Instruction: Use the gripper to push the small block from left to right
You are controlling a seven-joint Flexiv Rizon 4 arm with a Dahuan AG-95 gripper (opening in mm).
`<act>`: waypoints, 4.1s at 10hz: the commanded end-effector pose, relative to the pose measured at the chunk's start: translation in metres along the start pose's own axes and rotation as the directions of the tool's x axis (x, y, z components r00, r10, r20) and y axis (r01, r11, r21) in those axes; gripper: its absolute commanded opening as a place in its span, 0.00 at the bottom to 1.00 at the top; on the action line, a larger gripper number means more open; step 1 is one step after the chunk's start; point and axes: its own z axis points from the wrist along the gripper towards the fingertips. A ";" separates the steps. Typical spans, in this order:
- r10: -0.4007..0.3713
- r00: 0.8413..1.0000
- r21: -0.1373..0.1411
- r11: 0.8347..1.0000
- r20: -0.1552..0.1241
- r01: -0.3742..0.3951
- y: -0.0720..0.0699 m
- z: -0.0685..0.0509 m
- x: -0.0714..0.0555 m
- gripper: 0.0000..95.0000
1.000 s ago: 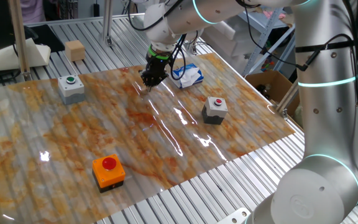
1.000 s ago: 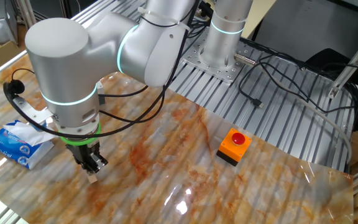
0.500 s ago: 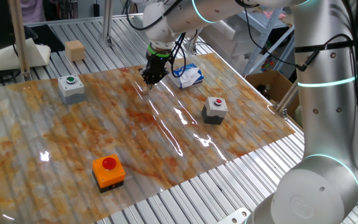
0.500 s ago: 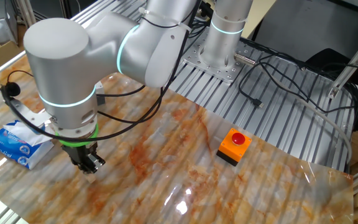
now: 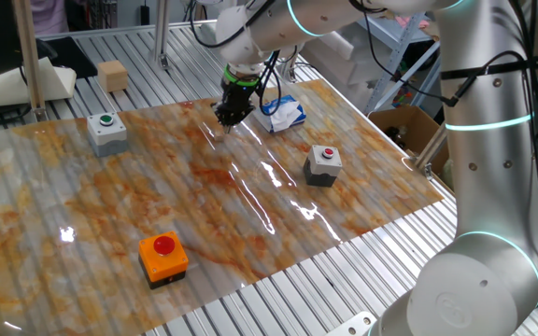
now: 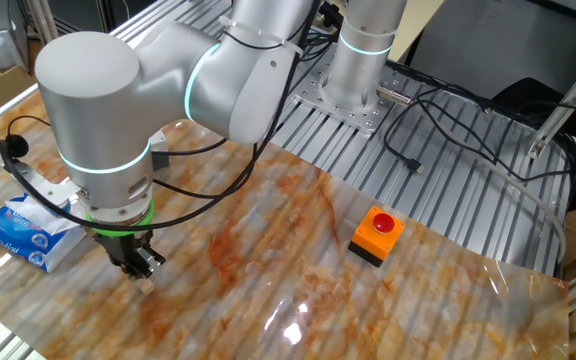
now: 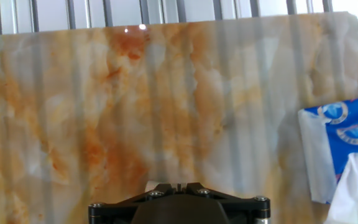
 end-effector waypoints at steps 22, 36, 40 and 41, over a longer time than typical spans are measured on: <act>0.099 0.995 -0.024 0.995 0.018 -0.098 0.030 0.006 0.002 0.00; 0.172 0.985 -0.023 0.985 0.017 -0.171 0.065 0.009 0.007 0.00; 0.178 0.984 -0.017 0.984 0.019 -0.178 0.076 0.009 0.009 0.00; 0.181 0.983 -0.014 0.983 0.021 -0.180 0.077 0.010 0.009 0.00</act>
